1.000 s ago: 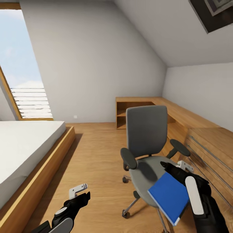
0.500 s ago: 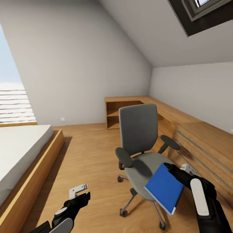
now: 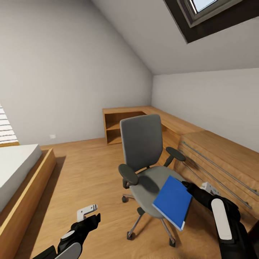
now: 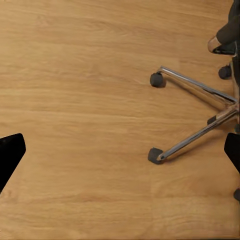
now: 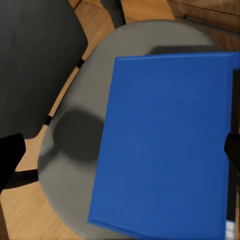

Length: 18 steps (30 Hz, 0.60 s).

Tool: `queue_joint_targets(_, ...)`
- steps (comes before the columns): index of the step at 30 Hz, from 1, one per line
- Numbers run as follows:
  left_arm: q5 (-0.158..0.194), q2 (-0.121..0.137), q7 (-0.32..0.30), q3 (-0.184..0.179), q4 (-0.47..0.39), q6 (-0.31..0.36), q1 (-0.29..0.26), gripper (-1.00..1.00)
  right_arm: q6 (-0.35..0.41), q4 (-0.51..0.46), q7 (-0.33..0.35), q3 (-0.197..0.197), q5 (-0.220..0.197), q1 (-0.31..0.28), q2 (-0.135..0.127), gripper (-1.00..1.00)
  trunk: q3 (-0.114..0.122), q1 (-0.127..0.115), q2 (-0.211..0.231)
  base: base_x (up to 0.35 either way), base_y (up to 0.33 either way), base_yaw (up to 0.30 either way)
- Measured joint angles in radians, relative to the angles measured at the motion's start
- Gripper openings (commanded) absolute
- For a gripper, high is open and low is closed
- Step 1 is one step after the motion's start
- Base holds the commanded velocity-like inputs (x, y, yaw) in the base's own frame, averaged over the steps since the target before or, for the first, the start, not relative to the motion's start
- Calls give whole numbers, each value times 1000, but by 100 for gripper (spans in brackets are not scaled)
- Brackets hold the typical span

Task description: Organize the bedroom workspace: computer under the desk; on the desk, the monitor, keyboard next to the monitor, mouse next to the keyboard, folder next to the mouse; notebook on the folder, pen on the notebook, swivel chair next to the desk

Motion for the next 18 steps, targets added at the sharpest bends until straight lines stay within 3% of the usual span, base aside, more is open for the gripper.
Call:
queue_joint_targets(4,-1,0,0,0,0,0,0,100,0,7,1,0,-1,0,0,100,0,0,0,0,269,-271)
queue_joint_targets(13,0,0,0,0,0,0,0,100,0,35,0,0,-53,0,-3,100,-1,0,0,-5,311,-268)
queue_joint_targets(18,0,0,-2,0,0,0,0,100,0,47,0,0,-66,0,-1,100,-3,0,0,-101,184,-118)
